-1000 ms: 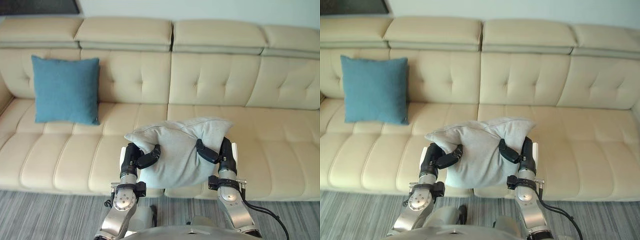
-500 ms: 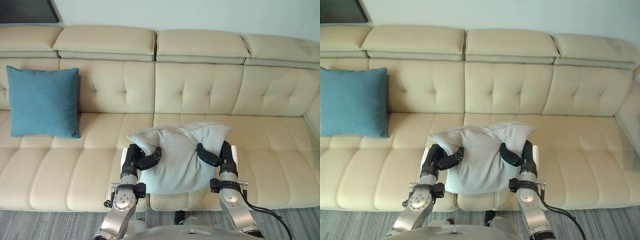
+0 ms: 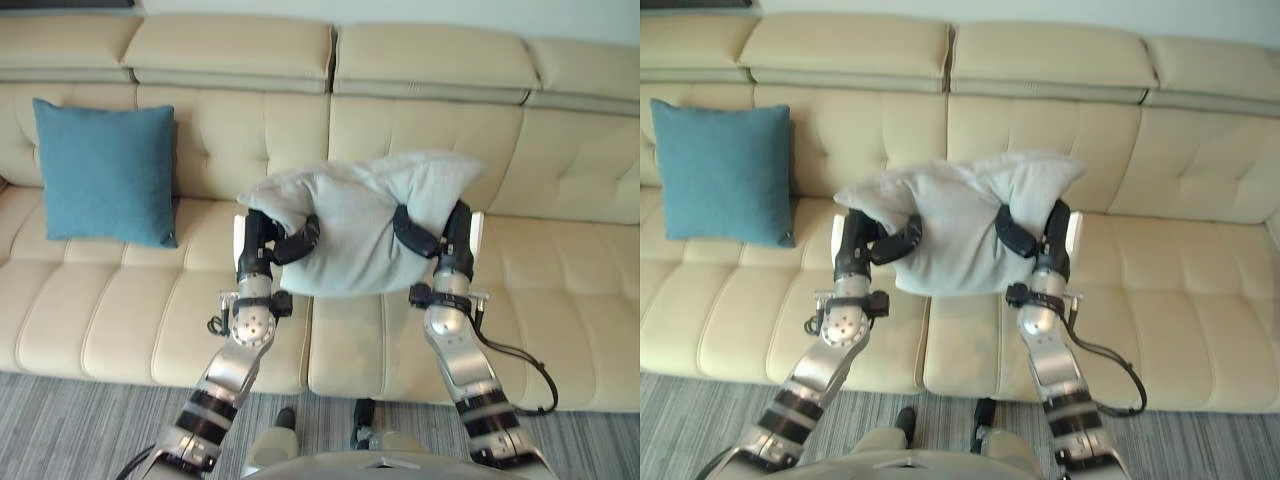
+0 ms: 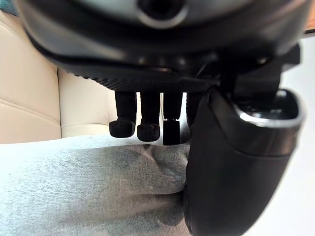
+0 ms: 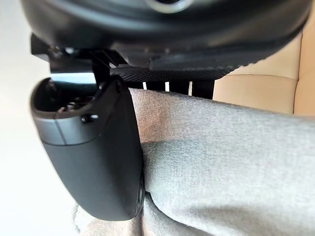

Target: Pick up cushions and gather them together orderly.

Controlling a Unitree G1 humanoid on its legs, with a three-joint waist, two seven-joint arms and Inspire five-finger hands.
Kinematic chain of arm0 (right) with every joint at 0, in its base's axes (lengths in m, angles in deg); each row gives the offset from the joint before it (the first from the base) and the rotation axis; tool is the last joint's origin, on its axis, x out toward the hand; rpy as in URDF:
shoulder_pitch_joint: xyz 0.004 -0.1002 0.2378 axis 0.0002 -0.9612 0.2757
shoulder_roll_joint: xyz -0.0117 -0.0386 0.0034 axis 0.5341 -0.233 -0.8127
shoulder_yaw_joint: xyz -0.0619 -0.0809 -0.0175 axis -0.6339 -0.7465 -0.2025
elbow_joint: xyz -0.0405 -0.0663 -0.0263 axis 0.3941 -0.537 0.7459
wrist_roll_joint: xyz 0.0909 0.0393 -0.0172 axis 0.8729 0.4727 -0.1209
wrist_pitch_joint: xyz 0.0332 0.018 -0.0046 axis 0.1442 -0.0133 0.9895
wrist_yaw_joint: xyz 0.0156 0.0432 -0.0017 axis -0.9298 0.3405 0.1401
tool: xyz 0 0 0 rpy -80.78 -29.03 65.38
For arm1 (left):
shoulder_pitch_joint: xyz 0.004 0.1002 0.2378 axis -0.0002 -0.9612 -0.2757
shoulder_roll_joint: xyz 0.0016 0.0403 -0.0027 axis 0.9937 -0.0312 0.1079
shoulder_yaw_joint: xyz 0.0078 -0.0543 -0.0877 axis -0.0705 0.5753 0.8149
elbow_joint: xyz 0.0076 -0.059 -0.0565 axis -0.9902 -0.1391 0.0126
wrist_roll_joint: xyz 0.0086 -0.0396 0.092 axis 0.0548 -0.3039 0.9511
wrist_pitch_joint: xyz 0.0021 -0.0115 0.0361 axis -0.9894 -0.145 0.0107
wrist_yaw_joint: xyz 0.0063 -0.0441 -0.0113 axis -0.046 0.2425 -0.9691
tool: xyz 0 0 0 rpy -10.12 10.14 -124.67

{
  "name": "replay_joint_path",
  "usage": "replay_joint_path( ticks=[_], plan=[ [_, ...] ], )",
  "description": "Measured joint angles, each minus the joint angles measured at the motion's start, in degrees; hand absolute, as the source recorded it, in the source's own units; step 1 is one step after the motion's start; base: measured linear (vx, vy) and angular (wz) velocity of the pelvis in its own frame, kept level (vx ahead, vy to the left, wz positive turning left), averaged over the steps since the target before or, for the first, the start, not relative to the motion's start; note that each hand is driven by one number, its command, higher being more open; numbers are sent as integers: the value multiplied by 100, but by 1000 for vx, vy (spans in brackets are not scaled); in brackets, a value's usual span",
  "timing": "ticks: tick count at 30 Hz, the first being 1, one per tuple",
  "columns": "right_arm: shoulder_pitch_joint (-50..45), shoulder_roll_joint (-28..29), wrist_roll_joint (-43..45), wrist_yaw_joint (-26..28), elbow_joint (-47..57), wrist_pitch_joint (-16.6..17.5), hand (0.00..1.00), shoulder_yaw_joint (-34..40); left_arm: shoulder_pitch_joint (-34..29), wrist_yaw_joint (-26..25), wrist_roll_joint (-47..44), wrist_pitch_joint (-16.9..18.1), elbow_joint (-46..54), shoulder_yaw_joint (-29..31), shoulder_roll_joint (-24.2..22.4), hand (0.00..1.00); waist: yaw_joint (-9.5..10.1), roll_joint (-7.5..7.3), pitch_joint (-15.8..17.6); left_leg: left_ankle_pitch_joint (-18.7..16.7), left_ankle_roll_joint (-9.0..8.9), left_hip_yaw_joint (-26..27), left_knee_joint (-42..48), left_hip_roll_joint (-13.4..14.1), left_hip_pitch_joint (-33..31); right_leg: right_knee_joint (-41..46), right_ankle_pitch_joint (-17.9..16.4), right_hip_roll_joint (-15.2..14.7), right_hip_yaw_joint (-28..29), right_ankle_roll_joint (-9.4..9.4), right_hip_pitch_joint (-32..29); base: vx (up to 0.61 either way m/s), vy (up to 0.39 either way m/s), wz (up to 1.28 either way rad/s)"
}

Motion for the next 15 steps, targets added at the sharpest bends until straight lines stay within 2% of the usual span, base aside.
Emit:
replay_joint_path(
  ticks=[3,4,5,9,13,14,15],
  plan=[
    [758,-2,-76,-304,-289,-2,0,-53,652,-267,52,0,-160,127,-4,0,68,2,340,27,-21,-3,185,-5,-360,66,111,-16,12,-49,-316,-146,-10,-1],
    [782,-2,-77,-316,-293,-2,0,-55,683,-280,52,0,-169,130,-4,0,74,6,354,29,-24,-4,199,-6,-384,74,114,-18,12,-52,-338,-143,5,-2],
    [1096,-2,-84,-478,-354,-7,0,-79,1071,-471,97,-2,-262,175,5,0,139,2,522,40,-46,4,347,-6,-702,253,128,-48,22,-68,-676,-101,7,0],
    [1680,27,-82,-763,-564,-128,0,-107,1817,-862,96,-25,-452,240,13,0,241,0,833,61,-89,28,616,10,-1242,517,161,-57,38,-115,-1225,-96,1,-3],
    [2008,159,-34,-944,-588,-178,0,-68,2335,-1015,91,-39,-487,406,7,0,243,8,1131,72,-123,37,729,28,-1441,617,176,-53,42,-137,-1432,-8,0,-1],
    [2082,188,-25,-973,-612,-177,0,-44,2441,-1042,89,-39,-506,426,7,100,242,9,1199,76,-129,37,732,34,-1448,617,181,-49,42,-142,-1438,0,0,0],
    [2175,227,4,-1012,-679,-177,0,3,2556,-1092,87,-38,-542,429,37,100,242,5,1216,81,-136,35,740,47,-1509,621,185,-45,39,-147,-1499,0,0,0]
  ],
)
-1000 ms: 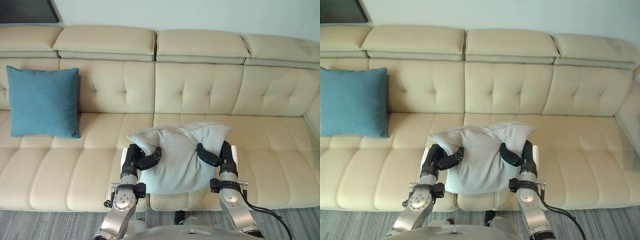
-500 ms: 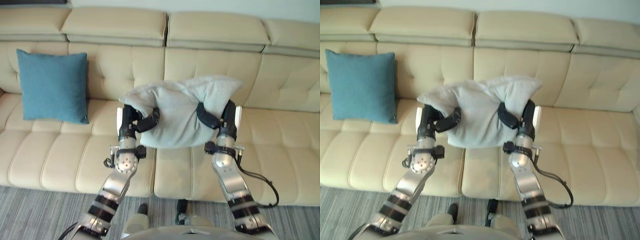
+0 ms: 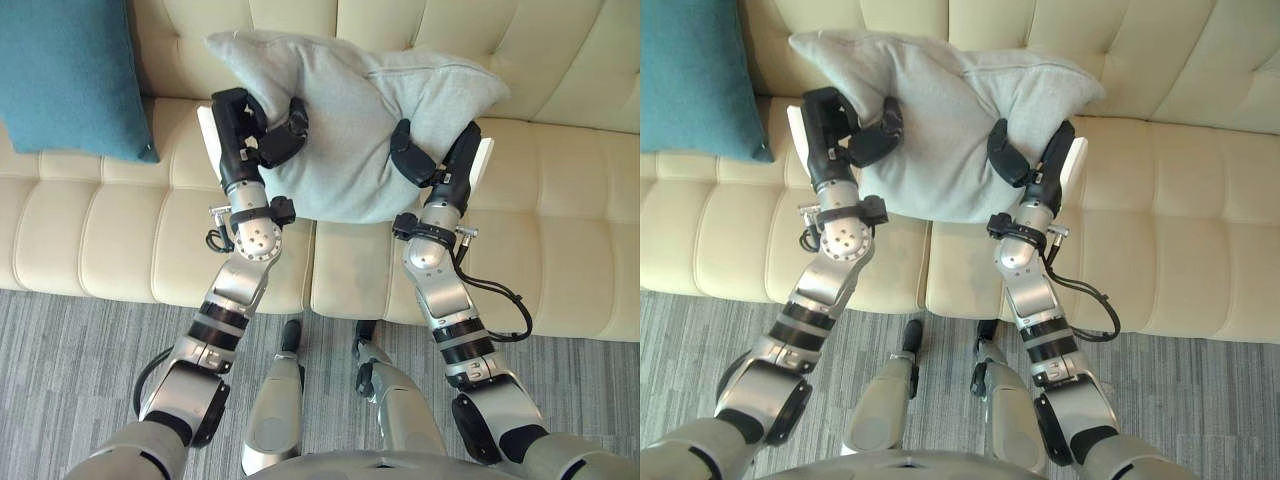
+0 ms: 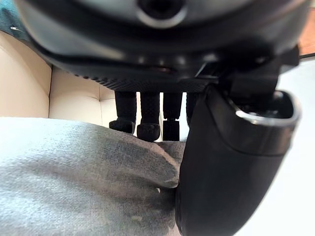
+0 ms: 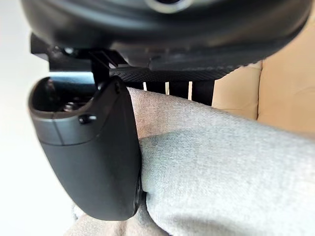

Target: Pick up cushions and gather them together orderly.

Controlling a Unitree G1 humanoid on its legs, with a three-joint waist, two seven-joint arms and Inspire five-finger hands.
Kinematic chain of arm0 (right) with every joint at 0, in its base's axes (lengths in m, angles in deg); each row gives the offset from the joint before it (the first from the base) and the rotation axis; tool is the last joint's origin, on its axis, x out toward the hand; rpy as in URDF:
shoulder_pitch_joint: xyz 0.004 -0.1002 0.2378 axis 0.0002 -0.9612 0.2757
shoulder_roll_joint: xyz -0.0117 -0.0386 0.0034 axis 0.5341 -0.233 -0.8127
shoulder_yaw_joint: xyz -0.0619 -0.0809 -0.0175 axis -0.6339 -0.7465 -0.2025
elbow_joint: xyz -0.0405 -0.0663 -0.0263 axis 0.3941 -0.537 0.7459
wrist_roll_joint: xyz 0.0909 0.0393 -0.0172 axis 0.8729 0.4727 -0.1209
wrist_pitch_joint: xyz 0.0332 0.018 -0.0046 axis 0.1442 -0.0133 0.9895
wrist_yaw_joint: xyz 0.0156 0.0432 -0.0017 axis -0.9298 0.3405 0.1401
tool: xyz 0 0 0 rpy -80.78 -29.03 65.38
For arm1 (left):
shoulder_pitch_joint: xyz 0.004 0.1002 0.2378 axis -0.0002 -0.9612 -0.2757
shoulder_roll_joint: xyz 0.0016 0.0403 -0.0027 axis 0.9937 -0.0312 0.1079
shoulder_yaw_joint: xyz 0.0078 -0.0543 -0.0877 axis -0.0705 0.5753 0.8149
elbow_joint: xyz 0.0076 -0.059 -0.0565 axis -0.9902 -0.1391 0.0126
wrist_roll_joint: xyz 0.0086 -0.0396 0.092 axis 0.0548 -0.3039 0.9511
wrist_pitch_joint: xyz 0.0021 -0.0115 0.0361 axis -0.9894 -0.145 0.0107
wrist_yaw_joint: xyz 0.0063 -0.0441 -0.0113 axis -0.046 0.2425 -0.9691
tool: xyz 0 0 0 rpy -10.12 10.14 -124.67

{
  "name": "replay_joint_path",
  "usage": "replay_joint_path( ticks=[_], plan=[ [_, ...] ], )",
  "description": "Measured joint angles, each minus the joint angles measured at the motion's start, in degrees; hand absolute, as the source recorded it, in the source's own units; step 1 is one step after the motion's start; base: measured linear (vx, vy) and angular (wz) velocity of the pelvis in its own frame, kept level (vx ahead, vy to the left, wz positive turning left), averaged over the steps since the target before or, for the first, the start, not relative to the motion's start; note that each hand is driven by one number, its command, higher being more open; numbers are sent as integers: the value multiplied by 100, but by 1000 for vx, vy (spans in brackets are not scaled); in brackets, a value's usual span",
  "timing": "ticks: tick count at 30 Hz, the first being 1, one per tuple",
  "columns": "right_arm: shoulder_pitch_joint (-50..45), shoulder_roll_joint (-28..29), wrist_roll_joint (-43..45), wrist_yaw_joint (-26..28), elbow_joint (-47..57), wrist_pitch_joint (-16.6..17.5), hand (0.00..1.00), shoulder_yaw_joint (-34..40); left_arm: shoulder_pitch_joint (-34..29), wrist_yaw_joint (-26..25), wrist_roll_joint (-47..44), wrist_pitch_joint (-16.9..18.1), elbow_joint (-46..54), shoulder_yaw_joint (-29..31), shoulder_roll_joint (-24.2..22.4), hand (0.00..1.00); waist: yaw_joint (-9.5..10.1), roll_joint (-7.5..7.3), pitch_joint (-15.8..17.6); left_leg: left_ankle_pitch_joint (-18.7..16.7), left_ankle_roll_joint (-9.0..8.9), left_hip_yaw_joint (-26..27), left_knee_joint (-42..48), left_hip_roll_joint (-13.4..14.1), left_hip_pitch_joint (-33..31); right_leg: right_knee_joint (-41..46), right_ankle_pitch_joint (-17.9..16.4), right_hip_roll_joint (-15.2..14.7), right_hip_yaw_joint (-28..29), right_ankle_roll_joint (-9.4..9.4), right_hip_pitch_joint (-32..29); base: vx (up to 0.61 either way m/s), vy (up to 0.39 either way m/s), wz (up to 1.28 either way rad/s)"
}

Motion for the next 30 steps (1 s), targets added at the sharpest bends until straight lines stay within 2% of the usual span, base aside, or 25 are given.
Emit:
replay_joint_path(
  ticks=[1,6,12,16,25,30],
  plan=[
    [106,0,75,-21,-50,0,100,52,160,-16,-1,0,-88,-3,6,100,6,4,40,5,-9,-7,10,11,-57,1,7,3,-8,-7,-50,30,33,2],
    [768,-84,199,-133,-549,0,100,124,994,-56,-3,1,-828,16,202,100,0,-1,333,25,-42,-35,56,17,-258,-9,49,31,-27,-42,-219,38,28,2],
    [1153,-178,422,-135,-901,39,100,308,1449,40,-29,13,-1332,177,298,100,-35,-5,474,44,-71,-97,44,19,-418,-95,79,40,-97,-46,-314,81,40,6],
    [1552,-343,823,-39,-1386,169,100,421,1815,260,-175,149,-1883,200,352,100,-35,-7,475,56,-76,-159,2,2,-426,-209,129,36,-128,-18,-272,50,52,6],
    [1922,-838,1754,313,-2040,326,100,858,1956,595,-683,173,-2547,945,783,100,-22,-29,499,95,-79,-193,-81,-19,-336,-415,215,40,-150,-1,-112,27,38,2],
    [1994,-1239,2304,582,-2224,356,100,1356,1949,655,-1115,182,-2548,1606,1291,100,3,-56,522,154,-38,-200,-186,-84,-290,-626,330,1,-151,41,-5,15,45,4]
  ],
)
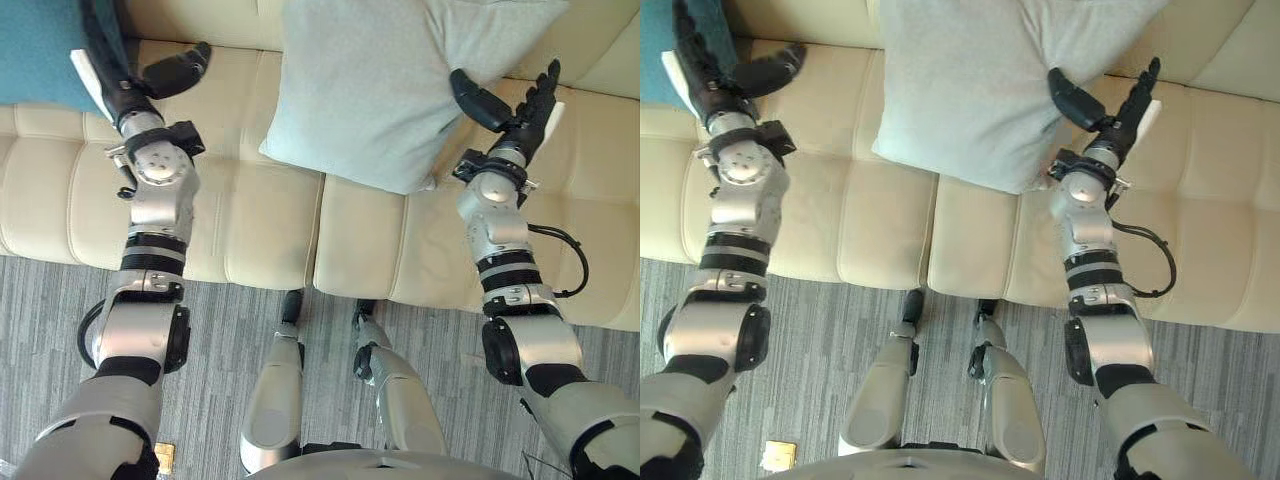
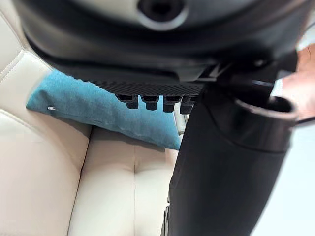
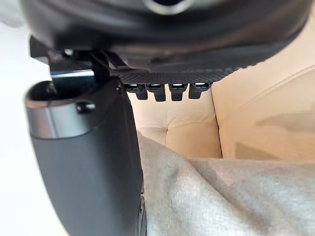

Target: Pick up cushions and gather them together orderly.

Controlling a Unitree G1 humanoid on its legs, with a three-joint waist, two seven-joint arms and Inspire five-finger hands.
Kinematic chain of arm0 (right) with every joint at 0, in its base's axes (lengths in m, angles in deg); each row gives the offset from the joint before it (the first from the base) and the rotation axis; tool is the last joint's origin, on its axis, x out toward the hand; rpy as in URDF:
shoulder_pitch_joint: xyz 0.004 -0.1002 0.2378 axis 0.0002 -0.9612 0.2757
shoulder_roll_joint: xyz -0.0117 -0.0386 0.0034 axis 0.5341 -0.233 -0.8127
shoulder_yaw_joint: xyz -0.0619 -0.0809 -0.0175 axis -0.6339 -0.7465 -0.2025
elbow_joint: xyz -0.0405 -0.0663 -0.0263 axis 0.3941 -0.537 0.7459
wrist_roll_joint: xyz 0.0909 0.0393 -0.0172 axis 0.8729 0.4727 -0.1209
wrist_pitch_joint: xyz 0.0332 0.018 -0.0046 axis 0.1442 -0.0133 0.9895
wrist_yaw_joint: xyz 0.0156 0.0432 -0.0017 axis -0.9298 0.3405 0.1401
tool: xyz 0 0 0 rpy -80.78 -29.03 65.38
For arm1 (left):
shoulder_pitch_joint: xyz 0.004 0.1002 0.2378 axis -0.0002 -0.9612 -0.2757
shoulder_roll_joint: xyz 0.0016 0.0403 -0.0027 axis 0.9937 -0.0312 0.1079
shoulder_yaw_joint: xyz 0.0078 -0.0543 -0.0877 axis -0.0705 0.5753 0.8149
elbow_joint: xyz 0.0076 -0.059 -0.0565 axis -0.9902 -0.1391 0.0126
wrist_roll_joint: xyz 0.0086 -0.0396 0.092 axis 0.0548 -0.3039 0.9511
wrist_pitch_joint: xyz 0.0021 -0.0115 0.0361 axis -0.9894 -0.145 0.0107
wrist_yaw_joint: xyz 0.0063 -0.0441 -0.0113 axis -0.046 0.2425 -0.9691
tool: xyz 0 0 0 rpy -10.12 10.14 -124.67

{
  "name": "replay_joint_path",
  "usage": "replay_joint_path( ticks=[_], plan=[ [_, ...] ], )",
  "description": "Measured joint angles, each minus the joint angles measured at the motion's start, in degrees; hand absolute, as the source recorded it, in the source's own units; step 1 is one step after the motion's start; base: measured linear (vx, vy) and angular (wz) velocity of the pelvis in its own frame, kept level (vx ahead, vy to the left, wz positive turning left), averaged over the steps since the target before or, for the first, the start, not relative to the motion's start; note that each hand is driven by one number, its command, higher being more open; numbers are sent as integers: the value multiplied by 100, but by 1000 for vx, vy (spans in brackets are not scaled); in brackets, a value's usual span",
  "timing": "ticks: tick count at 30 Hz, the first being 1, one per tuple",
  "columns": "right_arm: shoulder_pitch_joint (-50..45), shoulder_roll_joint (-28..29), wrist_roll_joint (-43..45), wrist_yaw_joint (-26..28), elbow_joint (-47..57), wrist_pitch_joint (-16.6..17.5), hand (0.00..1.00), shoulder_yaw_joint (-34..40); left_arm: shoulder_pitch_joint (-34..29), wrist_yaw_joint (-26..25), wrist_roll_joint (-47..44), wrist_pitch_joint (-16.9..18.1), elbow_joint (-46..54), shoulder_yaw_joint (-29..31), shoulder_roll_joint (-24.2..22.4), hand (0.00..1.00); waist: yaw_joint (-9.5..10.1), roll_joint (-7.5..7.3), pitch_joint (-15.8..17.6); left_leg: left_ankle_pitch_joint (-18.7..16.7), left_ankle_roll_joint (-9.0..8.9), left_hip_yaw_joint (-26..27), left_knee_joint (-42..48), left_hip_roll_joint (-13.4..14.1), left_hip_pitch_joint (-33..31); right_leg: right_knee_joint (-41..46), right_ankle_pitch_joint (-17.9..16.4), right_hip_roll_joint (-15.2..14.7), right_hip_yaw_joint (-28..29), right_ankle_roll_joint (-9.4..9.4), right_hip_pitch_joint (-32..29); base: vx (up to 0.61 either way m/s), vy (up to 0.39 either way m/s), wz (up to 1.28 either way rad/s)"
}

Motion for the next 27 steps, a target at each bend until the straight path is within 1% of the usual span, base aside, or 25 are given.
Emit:
replay_joint_path(
  ticks=[1,3,5,7,8,9,10,11,13,15,18,19,21,22,23,25,26,27],
  plan=[
    [0,-19,72,26,-25,-2,100,41,-5,12,-40,0,0,51,16,100,2,0,9,2,3,0,-9,-6,23,-18,6,-4,0,4,30,32,67,2],
    [-42,-42,477,90,-34,8,100,321,-78,131,-271,39,3,350,32,100,4,-4,17,8,14,0,-58,-33,132,-55,9,-28,2,9,127,26,61,1],
    [-121,-51,633,147,-9,48,100,466,-208,216,-371,115,34,432,31,100,3,-5,17,9,18,1,-80,-44,177,-86,12,-38,3,14,182,19,37,1],
    [-498,-50,824,252,181,122,100,682,-719,353,-465,148,386,539,3,100,0,-18,24,7,21,1,-107,-54,252,-201,41,-38,7,53,296,28,39,0],
    [-601,-50,828,279,245,126,100,727,-846,379,-465,155,475,564,-9,100,0,-20,25,7,22,2,-115,-54,261,-206,41,-38,8,53,303,28,30,-1],
    [-861,-50,832,318,376,149,100,825,-1140,412,-464,193,630,598,-50,100,0,-22,26,6,22,2,-146,-53,291,-211,41,-38,9,53,319,42,34,-1],
    [-1303,-42,838,405,594,160,100,967,-1567,488,-463,211,776,653,-198,100,6,-23,26,4,26,4,-160,-53,332,-216,41,-35,18,54,358,31,22,-1],
    [-1420,-40,843,430,648,160,100,982,-1682,497,-463,211,818,666,-252,100,4,-24,27,2,29,5,-166,-52,347,-217,40,-34,21,54,374,33,27,-2],
    [-2050,-5,924,594,936,164,100,1004,-2289,653,-462,211,897,663,-568,100,-2,-28,24,-23,57,21,-176,-49,430,-238,38,-26,40,57,452,10,26,-5],
    [-2422,51,923,721,1133,170,100,1010,-2669,778,-460,208,914,644,-835,100,-6,-30,25,-45,75,44,-169,-48,453,-242,37,-24,66,58,469,-17,23,-7],
    [-3039,364,911,928,1441,230,100,1013,-3371,968,-451,207,1017,591,-1348,100,-9,-80,-3,-107,84,106,-101,-27,469,-302,34,7,131,88,519,-22,12,-10],
    [-3273,486,898,1007,1519,290,100,978,-3604,1016,-446,207,1053,537,-1507,100,-3,-108,-22,-137,67,129,-63,-11,474,-330,39,27,149,100,545,-8,5,-14],
    [-3852,792,709,1229,1622,305,100,899,-4188,1162,-444,207,1145,514,-1856,100,0,-186,-76,-213,64,185,8,42,530,-335,36,74,204,102,609,22,14,-16],
    [-3994,858,642,1273,1621,304,100,899,-4312,1194,-440,205,1145,511,-1942,100,0,-195,-82,-231,58,190,16,51,568,-336,26,83,208,103,650,58,35,-12],
    [-4449,995,333,1418,1620,299,100,879,-4704,1314,-437,202,1143,453,-2147,100,0,-207,-167,-316,56,208,79,79,652,-335,-16,108,216,120,754,59,41,-9],
    [-5140,1208,-29,1617,1577,272,100,846,-5259,1537,-241,189,1052,358,-2301,100,-2,-222,-415,-445,65,229,175,124,744,-335,-88,152,221,119,892,94,59,-9],
    [-5204,1231,-86,1639,1552,268,100,838,-5307,1569,-203,189,1010,352,-2306,100,-2,-221,-441,-454,52,231,172,130,775,-335,-97,154,220,128,924,99,56,-5],
    [-5452,1300,-214,1694,1405,262,100,761,-5462,1661,-112,180,786,336,-2312,100,-16,-226,-590,-485,46,233,158,144,883,-335,-139,166,218,153,1020,67,33,-2]
  ],
)
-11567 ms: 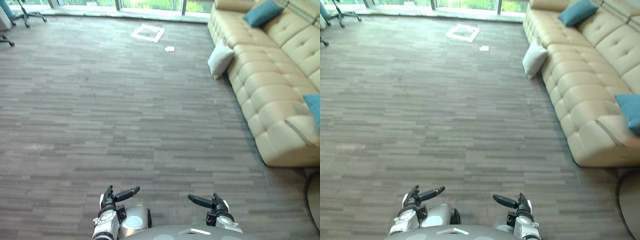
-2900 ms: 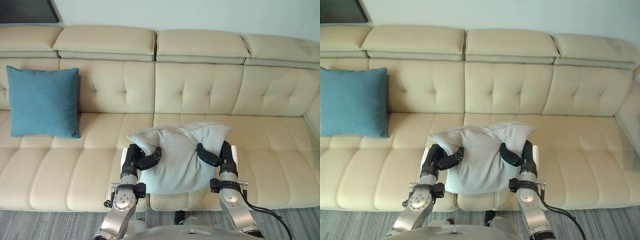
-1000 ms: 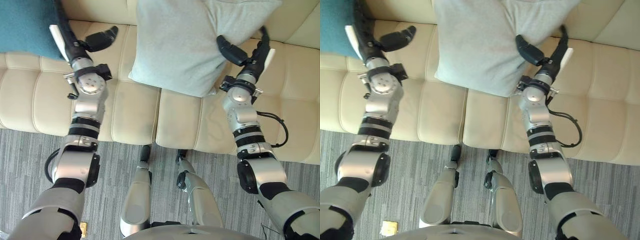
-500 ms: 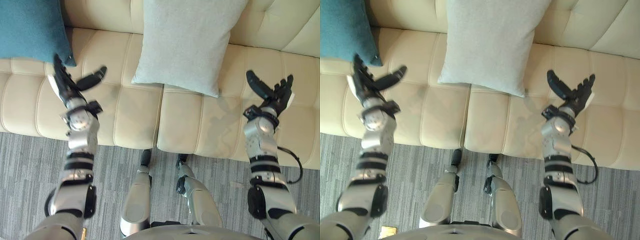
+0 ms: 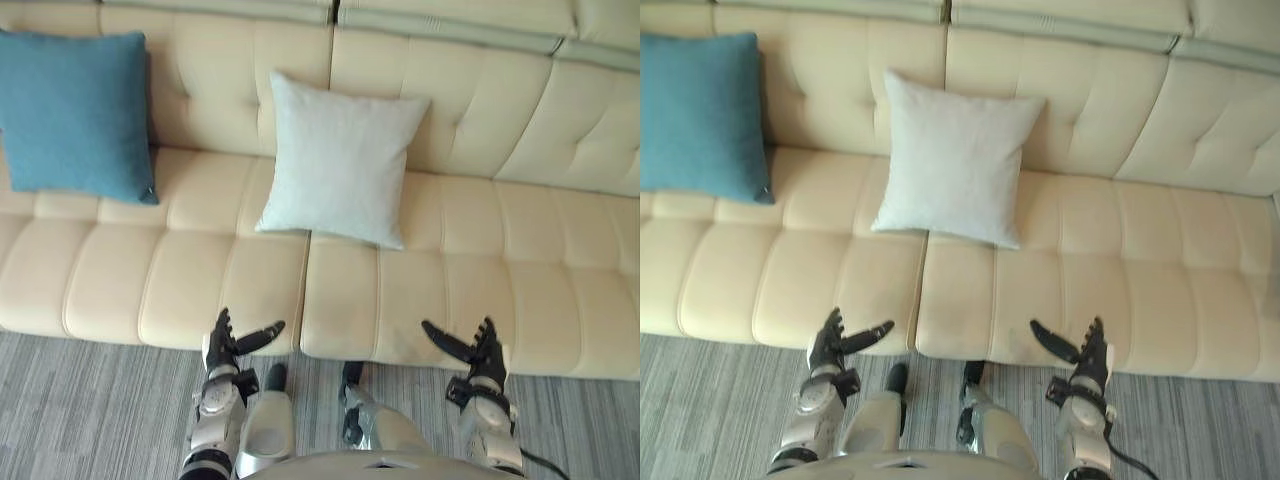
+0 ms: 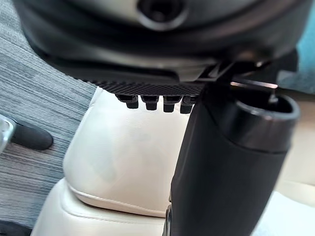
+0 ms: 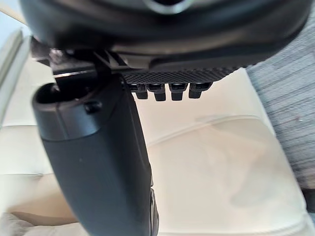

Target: Pick up cushions and gather them together orderly.

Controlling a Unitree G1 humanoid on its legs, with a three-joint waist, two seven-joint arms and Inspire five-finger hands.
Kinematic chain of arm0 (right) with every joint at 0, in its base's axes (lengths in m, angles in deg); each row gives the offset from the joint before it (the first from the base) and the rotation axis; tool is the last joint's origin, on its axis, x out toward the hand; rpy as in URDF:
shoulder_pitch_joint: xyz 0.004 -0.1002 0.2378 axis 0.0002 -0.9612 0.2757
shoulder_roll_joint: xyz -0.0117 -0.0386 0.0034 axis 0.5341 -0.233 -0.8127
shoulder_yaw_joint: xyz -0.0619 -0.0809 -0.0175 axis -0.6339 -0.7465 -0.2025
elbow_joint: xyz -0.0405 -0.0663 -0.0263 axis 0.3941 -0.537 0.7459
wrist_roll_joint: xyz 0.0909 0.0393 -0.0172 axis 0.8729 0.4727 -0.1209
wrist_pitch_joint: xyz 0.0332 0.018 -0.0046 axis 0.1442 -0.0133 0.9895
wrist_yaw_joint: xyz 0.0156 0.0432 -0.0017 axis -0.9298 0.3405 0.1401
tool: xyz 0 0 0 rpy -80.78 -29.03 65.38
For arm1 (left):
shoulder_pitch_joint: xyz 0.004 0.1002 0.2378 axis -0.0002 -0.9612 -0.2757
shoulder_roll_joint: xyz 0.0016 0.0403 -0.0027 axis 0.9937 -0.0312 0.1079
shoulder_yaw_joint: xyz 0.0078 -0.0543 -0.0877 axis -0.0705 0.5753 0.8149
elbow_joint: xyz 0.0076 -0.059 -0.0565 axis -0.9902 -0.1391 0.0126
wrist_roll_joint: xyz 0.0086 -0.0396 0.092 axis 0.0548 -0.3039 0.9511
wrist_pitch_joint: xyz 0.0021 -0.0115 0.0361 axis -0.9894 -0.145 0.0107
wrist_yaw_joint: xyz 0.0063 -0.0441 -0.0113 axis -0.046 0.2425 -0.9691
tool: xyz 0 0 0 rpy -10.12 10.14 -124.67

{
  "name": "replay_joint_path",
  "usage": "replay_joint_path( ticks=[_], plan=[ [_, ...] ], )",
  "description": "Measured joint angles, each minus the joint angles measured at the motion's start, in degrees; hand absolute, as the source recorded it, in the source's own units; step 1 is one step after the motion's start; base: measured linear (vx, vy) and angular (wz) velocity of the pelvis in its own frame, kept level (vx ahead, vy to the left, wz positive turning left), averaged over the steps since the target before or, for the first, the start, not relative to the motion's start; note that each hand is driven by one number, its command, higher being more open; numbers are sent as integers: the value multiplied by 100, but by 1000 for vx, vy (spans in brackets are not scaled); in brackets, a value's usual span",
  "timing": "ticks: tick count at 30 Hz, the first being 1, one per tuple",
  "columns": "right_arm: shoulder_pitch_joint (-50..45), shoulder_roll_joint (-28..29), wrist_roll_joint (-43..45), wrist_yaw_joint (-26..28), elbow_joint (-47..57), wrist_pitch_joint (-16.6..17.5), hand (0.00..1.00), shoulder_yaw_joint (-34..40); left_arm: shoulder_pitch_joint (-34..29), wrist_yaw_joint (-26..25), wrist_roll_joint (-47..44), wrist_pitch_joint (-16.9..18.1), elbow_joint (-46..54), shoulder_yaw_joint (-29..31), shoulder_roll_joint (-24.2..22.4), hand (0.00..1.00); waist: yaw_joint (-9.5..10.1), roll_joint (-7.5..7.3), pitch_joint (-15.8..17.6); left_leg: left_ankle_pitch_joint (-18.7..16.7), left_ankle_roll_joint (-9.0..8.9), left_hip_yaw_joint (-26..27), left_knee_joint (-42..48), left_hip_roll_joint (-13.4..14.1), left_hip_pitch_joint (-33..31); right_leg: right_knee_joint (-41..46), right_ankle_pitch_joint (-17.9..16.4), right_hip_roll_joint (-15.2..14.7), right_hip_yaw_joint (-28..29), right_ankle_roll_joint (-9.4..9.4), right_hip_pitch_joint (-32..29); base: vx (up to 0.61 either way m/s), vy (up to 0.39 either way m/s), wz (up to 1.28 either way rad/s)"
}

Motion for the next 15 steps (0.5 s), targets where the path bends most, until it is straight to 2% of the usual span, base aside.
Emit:
replay_joint_path(
  ticks=[5,6,12,14,15],
  plan=[
    [-581,183,-413,296,-848,-129,100,-120,-298,361,580,-108,-951,-6,-31,100,-11,49,-610,-74,52,47,-130,1,373,3,-140,-25,3,58,312,86,59,-1],
    [-656,268,-473,357,-1114,-167,100,-121,-393,441,759,-123,-1233,-9,-31,100,-18,64,-821,-78,60,68,-182,1,408,14,-165,-47,12,70,322,65,59,-3],
    [-789,405,-624,581,-1775,-239,100,-127,-622,578,1224,-182,-1978,28,-113,100,-33,189,-1063,-221,143,343,-186,8,901,215,-319,-86,229,174,636,45,80,-21],
    [-793,437,-624,591,-1888,-256,100,-126,-690,570,1235,-202,-2038,83,-112,100,-15,208,-1083,-356,164,448,40,61,934,510,-463,-70,313,217,595,11,83,-26],
    [-784,441,-624,593,-2018,-278,100,-131,-688,571,1235,-202,-2046,81,-101,100,-7,225,-1076,-499,170,479,296,120,924,847,-646,-53,319,272,538,-27,61,-10]
  ],
)
